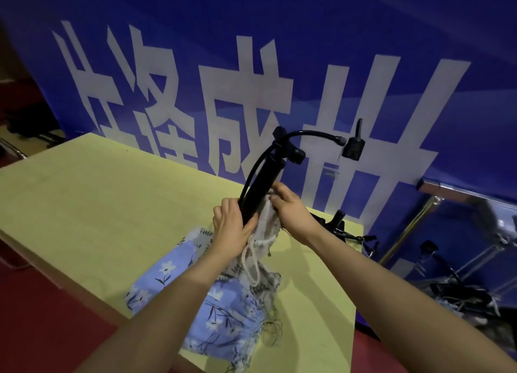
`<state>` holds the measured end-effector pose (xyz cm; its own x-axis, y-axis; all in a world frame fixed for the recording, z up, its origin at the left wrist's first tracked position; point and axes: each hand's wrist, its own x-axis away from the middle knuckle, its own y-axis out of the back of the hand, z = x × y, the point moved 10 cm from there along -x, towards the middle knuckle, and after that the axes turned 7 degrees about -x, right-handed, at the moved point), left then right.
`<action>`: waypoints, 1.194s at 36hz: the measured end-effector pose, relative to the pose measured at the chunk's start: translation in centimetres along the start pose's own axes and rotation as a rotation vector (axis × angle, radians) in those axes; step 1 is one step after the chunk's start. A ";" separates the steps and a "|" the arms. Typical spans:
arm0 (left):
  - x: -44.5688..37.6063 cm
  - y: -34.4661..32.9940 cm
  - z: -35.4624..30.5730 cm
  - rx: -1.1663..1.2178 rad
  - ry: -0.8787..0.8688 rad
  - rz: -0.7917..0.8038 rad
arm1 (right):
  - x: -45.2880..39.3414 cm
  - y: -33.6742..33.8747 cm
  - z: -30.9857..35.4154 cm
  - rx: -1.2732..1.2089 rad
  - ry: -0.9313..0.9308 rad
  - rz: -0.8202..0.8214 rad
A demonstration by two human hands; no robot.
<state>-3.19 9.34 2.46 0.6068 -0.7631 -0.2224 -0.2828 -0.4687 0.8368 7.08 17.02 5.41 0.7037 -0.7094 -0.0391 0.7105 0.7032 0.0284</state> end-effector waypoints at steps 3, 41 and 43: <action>-0.2 -0.1 0.1 -0.046 0.009 0.020 | 0.3 -0.7 0.0 -0.005 -0.018 0.063; -0.3 4.7 -3.5 0.024 -0.427 0.005 | -1.1 -2.0 -2.1 0.450 0.029 -0.034; -0.5 4.5 -3.6 -0.028 -0.415 0.025 | -1.3 -2.4 -2.4 0.444 0.006 -0.012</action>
<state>-2.08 9.27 8.13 0.2470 -0.8916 -0.3796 -0.2700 -0.4395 0.8567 4.47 16.35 2.97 0.6962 -0.7163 -0.0475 0.6539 0.6054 0.4538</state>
